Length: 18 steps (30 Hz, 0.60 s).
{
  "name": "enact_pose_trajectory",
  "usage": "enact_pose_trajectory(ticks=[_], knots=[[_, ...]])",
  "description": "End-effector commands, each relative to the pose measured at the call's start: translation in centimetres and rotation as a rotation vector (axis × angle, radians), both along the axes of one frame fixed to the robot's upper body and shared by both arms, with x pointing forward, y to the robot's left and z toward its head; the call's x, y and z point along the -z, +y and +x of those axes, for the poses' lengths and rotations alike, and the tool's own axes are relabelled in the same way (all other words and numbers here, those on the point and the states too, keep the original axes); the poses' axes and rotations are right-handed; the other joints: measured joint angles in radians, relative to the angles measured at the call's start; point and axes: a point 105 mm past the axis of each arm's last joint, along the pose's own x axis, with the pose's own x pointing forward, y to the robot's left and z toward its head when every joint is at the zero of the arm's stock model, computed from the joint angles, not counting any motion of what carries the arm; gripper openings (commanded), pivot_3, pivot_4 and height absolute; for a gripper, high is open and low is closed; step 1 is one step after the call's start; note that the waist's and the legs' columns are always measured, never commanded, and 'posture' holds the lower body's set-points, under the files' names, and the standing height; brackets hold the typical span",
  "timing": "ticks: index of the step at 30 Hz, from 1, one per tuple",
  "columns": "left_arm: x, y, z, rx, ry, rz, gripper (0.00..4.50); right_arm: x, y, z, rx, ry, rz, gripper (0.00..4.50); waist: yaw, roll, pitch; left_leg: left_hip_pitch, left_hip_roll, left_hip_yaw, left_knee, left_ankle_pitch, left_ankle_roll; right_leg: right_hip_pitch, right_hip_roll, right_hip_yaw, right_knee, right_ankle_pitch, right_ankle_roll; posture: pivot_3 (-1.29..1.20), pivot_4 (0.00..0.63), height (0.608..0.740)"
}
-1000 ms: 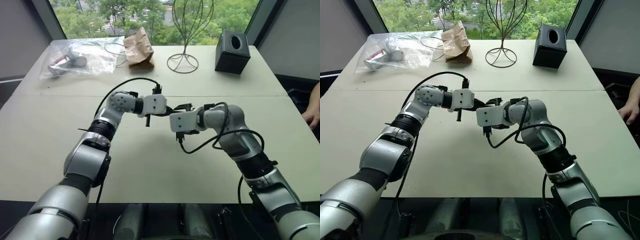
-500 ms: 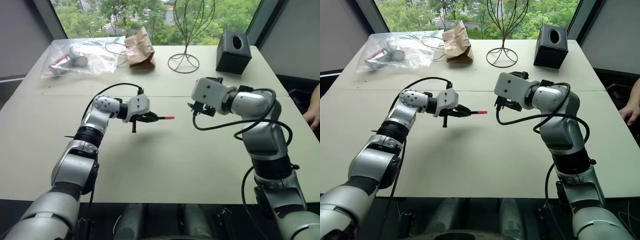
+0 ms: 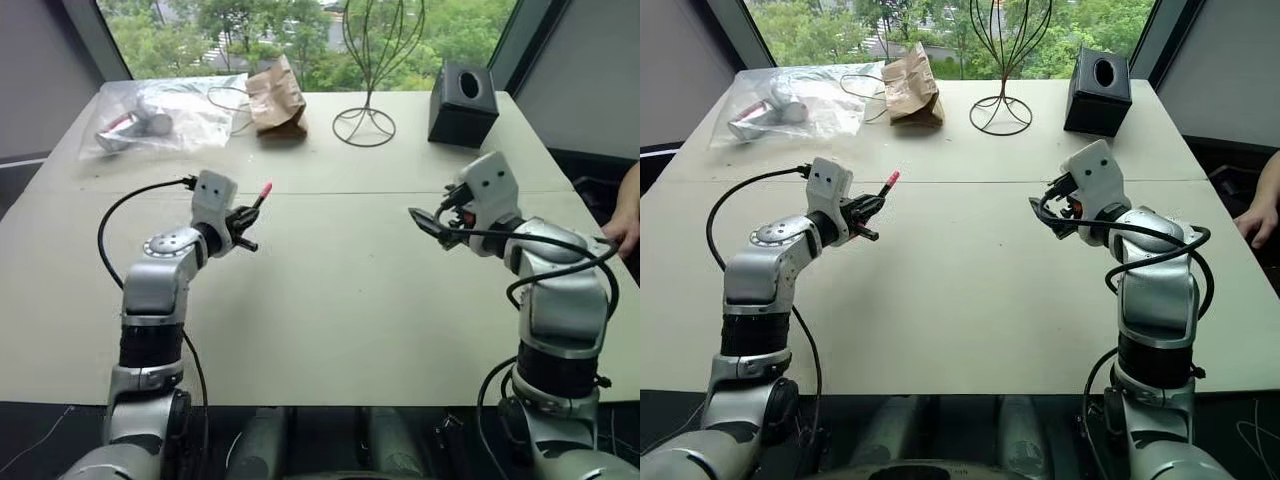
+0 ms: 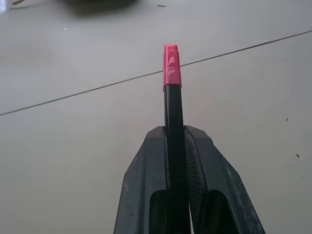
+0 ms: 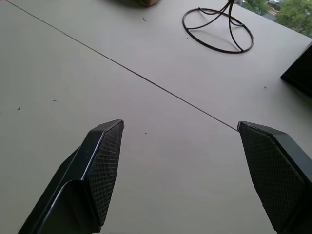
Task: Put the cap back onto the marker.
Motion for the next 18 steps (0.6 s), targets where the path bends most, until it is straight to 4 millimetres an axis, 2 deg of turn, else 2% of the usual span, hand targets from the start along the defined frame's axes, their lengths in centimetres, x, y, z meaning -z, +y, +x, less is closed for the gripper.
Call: enact_pose_trajectory(ticks=[1, 4, 8, 12, 13, 18], knots=[[-0.3, 1.1, -1.2, -0.081, -0.056, 0.013, 0.0, -0.4, -0.5, 0.4, 0.041, -0.074, 0.015, 3.85, 0.002, 0.0, 0.0, 0.0, 0.0, 0.0, 0.0, 0.0, 0.0, 0.0, 0.0, 0.0, 0.0, 0.0, -0.001, 0.0, 0.15, 0.74], [-0.3, 1.2, -1.3, -0.097, -0.077, 0.0, 0.0, 0.1, -0.4, 0.6, 0.047, -0.081, 0.036, 3.85, 0.005, 0.0, 0.0, 0.001, 0.0, 0.0, 0.0, 0.0, -0.001, 0.001, 0.0, 0.0, -0.001, 0.0, -0.001, 0.0, 0.15, 0.74], [0.2, 1.3, -1.2, -0.103, -0.068, 0.0, 1.88, 0.9, -0.5, 0.7, 0.05, -0.075, 0.036, 3.91, 0.006, 0.0, 0.0, 0.0, 0.0, 0.0, 0.0, 0.0, -0.001, 0.002, 0.0, 0.0, -0.003, 0.001, -0.001, 0.0, 0.15, 0.74], [0.6, 1.1, -1.3, -0.091, -0.072, -0.003, 4.09, 1.2, -0.7, 0.9, 0.057, -0.078, 0.041, 3.91, 0.004, 0.0, 0.0, 0.0, 0.0, 0.0, -0.001, 0.0, -0.001, 0.002, 0.0, 0.0, -0.005, 0.001, -0.001, 0.0, 0.15, 0.74], [0.4, 1.1, -1.2, -0.088, -0.079, -0.014, 4.47, 1.2, -0.8, 1.0, 0.063, -0.082, 0.048, 3.91, 0.003, 0.0, 0.0, 0.0, 0.0, 0.0, -0.001, 0.0, -0.001, 0.002, 0.0, 0.0, -0.005, 0.001, -0.001, 0.0, 0.15, 0.74], [-3.0, 2.8, -0.3, -0.09, -0.189, -0.08, 4.47, -0.4, -1.8, 1.0, 0.11, -0.188, 0.156, 3.91, 0.004, 0.0, 0.0, 0.0, 0.001, 0.0, -0.001, 0.0, -0.001, 0.001, 0.0, 0.0, -0.005, 0.001, -0.001, 0.0, 0.15, 0.74]])
